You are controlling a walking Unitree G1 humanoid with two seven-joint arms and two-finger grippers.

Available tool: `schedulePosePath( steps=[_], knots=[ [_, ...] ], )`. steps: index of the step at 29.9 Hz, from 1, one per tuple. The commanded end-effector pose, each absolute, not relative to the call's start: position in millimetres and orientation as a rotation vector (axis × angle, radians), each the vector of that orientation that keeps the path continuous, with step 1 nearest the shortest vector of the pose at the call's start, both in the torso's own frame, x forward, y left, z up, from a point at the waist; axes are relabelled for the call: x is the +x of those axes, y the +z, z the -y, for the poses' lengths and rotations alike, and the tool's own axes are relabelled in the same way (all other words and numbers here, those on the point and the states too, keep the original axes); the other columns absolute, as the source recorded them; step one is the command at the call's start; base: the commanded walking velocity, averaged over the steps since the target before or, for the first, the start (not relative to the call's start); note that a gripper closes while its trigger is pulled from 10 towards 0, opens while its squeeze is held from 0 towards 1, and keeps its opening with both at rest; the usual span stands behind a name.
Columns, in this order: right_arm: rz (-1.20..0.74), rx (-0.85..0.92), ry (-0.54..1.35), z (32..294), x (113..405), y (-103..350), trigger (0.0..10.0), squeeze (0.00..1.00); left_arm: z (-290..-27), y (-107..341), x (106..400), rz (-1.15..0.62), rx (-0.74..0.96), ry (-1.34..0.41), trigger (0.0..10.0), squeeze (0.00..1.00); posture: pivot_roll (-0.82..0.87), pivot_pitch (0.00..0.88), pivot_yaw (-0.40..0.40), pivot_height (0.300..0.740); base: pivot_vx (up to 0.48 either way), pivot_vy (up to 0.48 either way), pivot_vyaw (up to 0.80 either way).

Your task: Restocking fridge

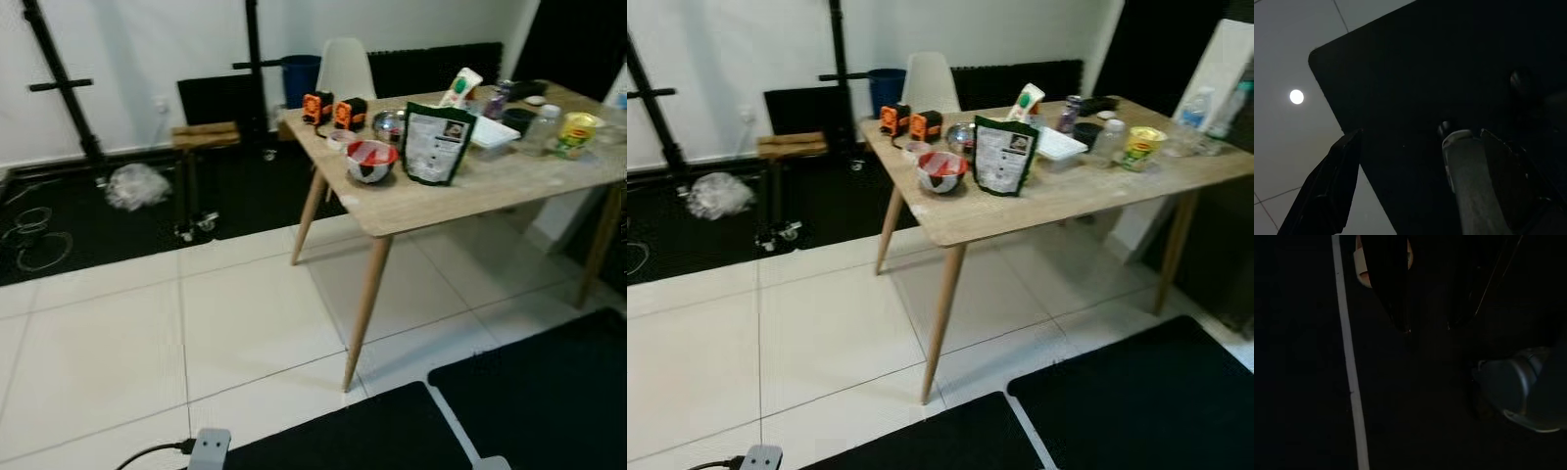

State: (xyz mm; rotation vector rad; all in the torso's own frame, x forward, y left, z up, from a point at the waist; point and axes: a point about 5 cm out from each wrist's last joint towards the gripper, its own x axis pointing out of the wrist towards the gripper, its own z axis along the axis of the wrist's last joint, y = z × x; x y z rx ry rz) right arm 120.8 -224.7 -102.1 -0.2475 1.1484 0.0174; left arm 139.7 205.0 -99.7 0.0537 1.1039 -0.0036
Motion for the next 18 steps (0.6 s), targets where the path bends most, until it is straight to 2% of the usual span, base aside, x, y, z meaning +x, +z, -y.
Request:
schedulePosePath(
  steps=[1,18],
  knots=[
    [-1.139,-0.254,0.014,224.9,123.2,-101.2,10.0,0.00,-205.8,-100.6,137.0,-1.117,0.061,-0.007,10.0,0.00,-0.04,0.000,-0.009,0.740,0.000,0.000,0.00],
    [-1.138,-0.262,0.023,224.0,122.8,-101.5,10.0,0.00,-204.9,-101.0,136.3,-1.119,0.064,-0.010,10.0,0.00,-0.04,0.000,-0.010,0.740,0.000,0.000,0.00]
  ],
)
